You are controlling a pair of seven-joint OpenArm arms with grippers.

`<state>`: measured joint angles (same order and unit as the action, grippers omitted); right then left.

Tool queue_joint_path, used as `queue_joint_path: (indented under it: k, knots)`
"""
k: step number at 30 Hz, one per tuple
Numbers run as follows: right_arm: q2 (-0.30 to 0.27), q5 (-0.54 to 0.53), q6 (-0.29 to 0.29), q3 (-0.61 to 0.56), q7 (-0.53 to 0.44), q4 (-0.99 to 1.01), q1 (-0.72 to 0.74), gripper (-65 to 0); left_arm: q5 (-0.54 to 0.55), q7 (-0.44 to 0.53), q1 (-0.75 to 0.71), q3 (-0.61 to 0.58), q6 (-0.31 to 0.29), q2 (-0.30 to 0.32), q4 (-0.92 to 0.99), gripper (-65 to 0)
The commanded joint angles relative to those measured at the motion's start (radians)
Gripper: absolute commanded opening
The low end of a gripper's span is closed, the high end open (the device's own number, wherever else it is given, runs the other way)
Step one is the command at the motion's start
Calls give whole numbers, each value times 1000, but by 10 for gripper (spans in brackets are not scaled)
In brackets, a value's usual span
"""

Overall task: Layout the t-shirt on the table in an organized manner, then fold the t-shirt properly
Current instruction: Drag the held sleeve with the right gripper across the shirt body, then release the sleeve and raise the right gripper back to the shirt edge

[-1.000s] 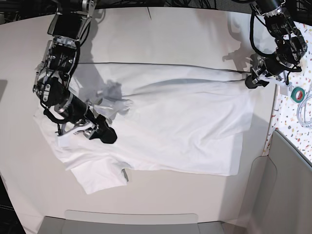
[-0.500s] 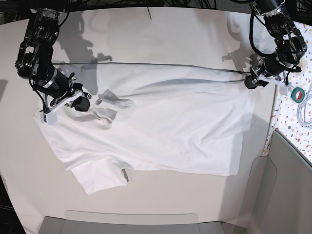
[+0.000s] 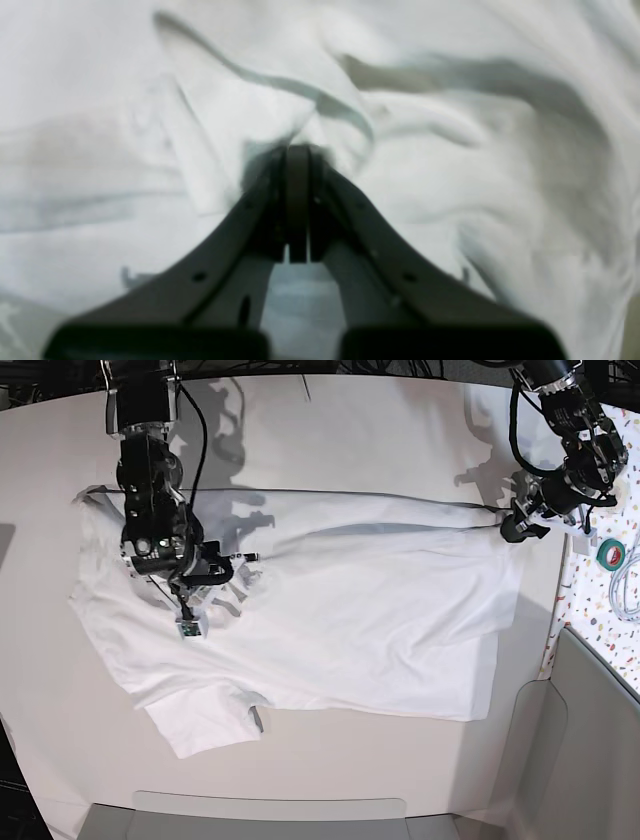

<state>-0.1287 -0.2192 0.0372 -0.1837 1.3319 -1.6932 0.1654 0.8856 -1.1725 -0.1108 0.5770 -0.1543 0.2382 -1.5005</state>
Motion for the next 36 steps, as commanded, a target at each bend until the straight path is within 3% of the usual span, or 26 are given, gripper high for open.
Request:
queue_joint_path:
  k: [1, 10, 15, 18, 21, 24, 28, 31, 36]
  knots:
    - [-1, 1, 2, -18, -24, -3, 35, -650, -9, -22, 0, -2, 3, 3, -5, -433]
    - [56, 2, 0, -44, -180, 132, 107, -650, -9, -22, -20, -2, 3, 3, -5, -433]
    - [70, 2, 0, -40, -331, 249, 159, -650, -9, -22, -22, -2, 3, 3, -5, -433]
    - [90, -1, 0, 5, -440, 292, 174, -650, -9, -22, -22, -2, 3, 3, -5, -433]
    - [131, -9, 0, 129, -495, 273, 174, -650, -9, -22, -28, -2, 3, 3, -5, -433]
    - [160, -73, 8, 258, -493, 207, 155, -650, -9, -22, -28, -2, 3, 3, -5, -433]
    - [153, -245, 10, 366, -493, 69, 55, -650, -9, -22, -28, -2, 3, 2, -5, -433]
    - [90, -340, 8, 373, -489, -48, -51, -650, -9, -22, -28, -2, 3, 2, -5, -433]
    - [30, -471, 2, 410, -378, -143, -212, -650, -9, -22, -28, -2, 3, 2, -5, -433]
